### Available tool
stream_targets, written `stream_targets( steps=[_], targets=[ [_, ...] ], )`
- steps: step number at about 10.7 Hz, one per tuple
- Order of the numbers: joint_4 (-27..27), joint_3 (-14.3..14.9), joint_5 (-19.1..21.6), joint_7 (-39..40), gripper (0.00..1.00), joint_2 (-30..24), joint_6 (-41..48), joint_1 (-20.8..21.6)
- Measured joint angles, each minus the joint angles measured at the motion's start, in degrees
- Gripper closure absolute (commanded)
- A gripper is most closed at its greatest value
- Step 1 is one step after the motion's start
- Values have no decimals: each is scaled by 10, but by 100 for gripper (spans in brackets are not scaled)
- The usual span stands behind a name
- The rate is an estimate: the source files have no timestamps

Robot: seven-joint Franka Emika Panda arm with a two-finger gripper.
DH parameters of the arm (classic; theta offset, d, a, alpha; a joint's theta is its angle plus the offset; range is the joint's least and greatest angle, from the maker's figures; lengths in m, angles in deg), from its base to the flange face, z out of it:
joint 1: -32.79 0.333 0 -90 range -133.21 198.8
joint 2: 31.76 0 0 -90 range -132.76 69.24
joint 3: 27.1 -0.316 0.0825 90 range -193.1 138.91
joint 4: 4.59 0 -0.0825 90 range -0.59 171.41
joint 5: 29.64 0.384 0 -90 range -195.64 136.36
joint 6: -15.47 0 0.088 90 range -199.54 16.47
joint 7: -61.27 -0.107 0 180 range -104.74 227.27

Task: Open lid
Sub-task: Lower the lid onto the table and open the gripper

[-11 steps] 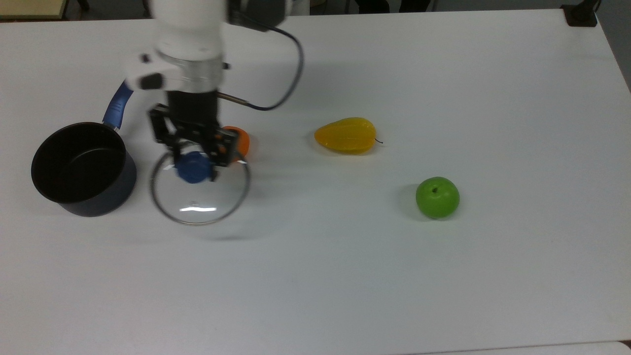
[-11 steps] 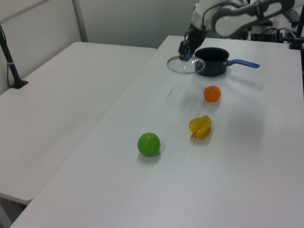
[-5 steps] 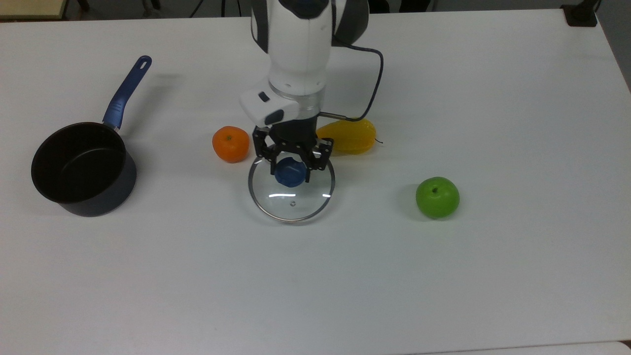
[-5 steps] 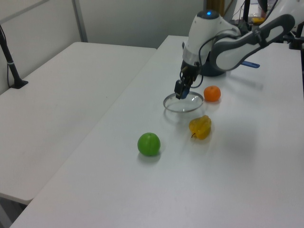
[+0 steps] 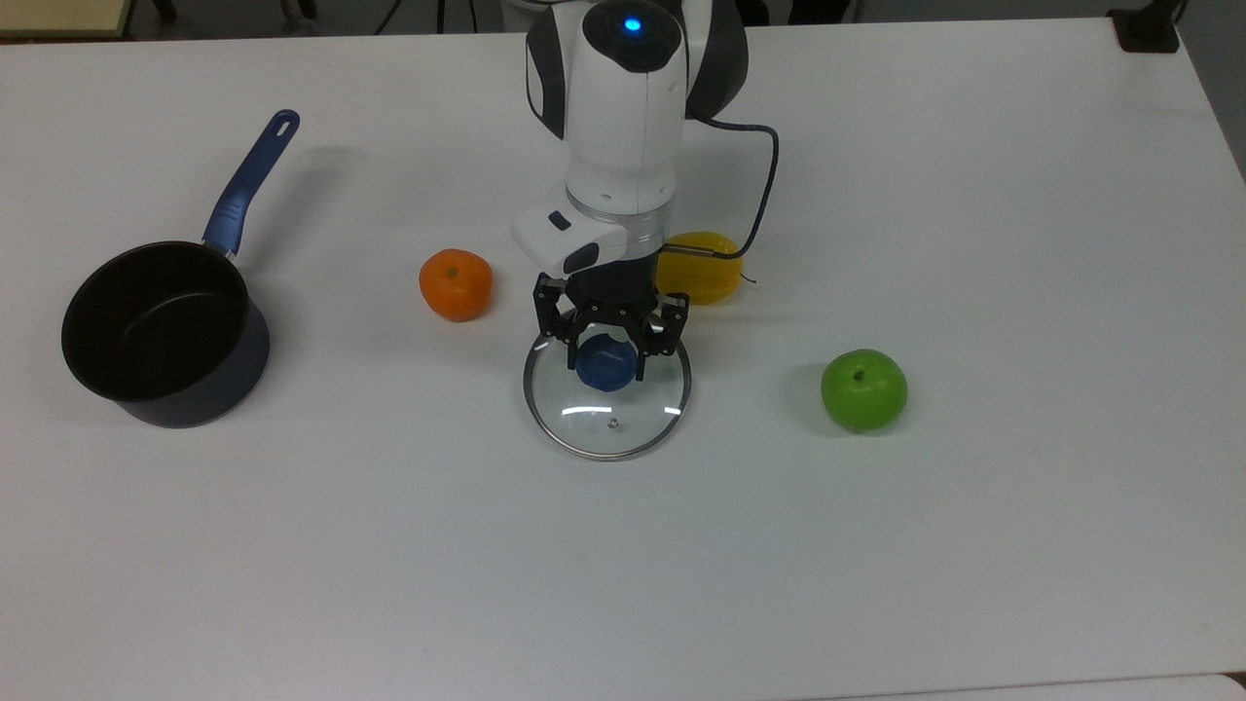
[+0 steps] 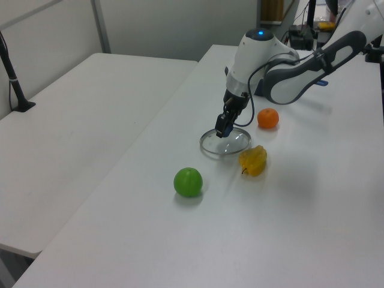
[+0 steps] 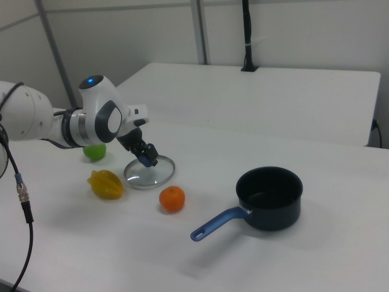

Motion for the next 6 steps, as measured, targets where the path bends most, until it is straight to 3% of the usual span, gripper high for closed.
stream_targets(
  steps=[1, 4, 6],
  targets=[
    [0, 0, -10, 0, 39, 4, -7, 0],
    [0, 0, -25, 0, 0, 5, -8, 0],
    [-2, 0, -25, 0, 0, 5, -8, 1]
  ],
)
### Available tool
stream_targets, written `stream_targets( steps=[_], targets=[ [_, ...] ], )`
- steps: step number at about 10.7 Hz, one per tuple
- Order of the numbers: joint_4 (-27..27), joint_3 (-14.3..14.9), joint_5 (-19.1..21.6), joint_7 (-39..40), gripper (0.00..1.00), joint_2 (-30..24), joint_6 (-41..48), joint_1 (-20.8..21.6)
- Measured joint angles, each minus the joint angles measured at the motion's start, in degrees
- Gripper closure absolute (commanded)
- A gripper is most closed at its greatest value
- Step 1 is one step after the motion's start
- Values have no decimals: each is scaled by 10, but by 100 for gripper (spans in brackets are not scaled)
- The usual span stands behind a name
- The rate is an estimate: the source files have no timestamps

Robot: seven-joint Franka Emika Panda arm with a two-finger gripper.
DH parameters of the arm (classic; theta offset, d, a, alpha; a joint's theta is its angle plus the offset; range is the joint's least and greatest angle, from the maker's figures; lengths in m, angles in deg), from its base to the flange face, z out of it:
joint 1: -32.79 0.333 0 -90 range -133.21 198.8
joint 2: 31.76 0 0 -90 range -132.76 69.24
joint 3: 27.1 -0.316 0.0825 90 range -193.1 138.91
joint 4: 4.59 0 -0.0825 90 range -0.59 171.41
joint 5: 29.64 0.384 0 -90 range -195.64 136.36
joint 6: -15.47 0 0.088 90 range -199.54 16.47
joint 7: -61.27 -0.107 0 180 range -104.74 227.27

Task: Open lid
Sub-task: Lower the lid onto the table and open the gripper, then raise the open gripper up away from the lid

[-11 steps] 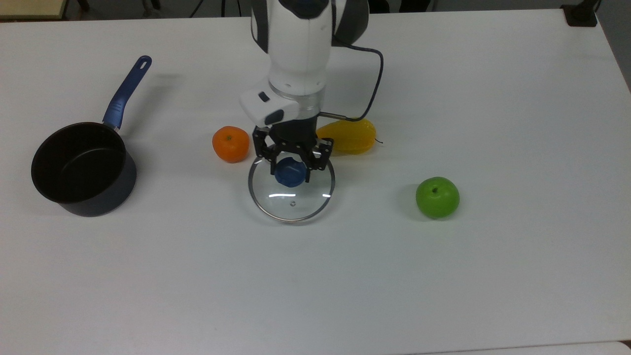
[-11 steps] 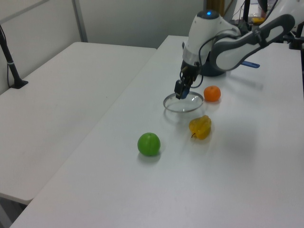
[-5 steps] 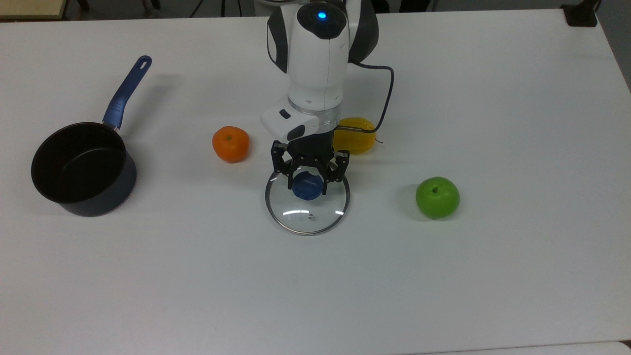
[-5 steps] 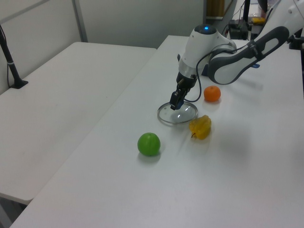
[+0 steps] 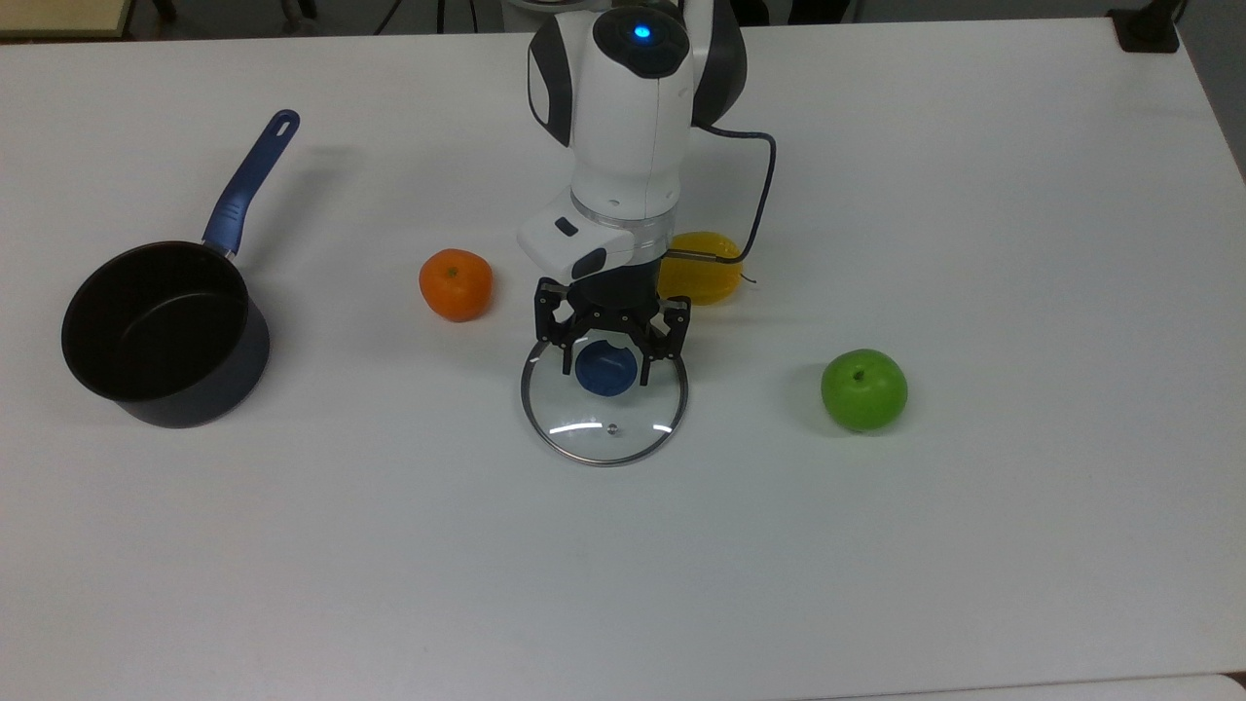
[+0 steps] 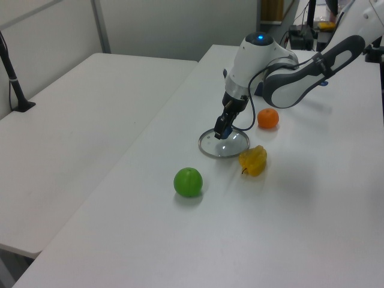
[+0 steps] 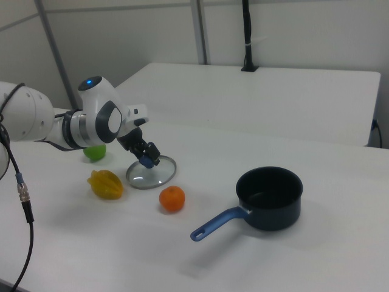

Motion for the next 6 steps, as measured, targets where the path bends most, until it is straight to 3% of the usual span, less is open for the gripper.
stream_targets(
  steps=[3, 6],
  targets=[
    [-8, 0, 0, -2, 0, -5, 1, 0],
    [-27, 2, 0, 12, 0, -80, 149, -2]
  ],
)
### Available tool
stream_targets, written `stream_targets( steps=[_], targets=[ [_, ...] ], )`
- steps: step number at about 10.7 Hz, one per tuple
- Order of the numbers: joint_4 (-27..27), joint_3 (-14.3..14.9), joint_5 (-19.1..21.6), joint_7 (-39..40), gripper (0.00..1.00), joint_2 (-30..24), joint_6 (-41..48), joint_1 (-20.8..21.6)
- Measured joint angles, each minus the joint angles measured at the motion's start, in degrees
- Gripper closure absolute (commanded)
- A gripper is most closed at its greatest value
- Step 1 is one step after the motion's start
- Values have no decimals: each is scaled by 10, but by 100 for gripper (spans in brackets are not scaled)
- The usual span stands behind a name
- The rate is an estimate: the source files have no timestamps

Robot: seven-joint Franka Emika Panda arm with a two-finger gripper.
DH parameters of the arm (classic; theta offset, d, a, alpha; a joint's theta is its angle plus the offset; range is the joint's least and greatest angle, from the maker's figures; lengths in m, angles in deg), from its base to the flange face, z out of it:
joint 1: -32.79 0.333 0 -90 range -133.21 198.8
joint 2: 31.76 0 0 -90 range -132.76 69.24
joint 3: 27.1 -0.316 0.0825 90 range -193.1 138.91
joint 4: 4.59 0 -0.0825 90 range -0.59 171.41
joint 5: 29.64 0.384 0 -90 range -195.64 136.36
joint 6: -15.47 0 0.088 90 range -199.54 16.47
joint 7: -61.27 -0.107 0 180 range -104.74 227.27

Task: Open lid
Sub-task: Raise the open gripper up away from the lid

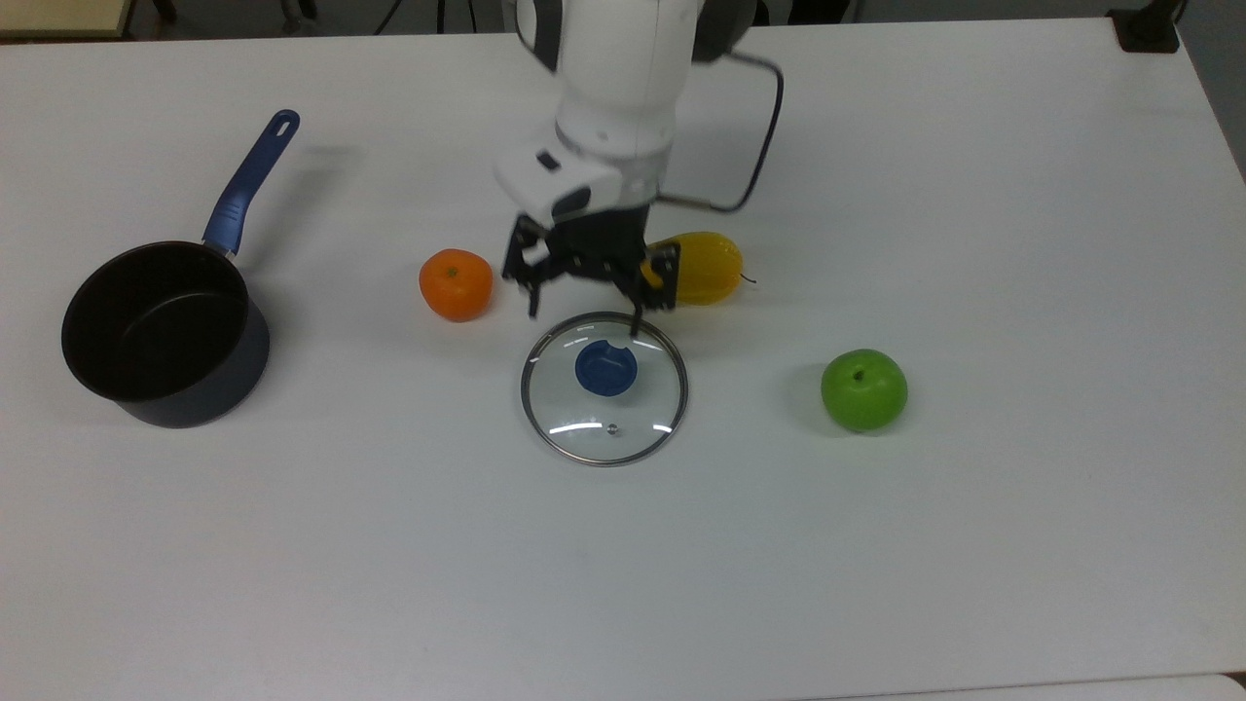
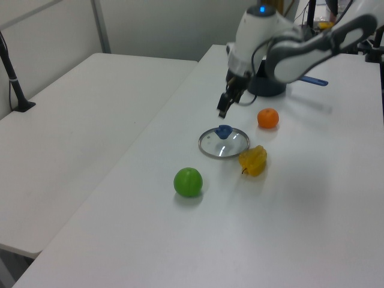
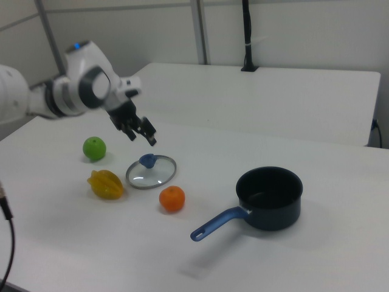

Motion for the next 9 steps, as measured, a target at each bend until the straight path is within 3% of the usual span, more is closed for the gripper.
stream_targets(
  steps=[2, 4, 6, 9],
  targets=[
    [-1, 1, 17, 51, 0, -74, 135, -2],
    [0, 4, 63, 140, 0, -135, 248, -14],
    [5, 7, 92, 213, 0, -184, 321, -47],
    [16, 13, 100, 234, 0, -233, 379, -87]
  ],
)
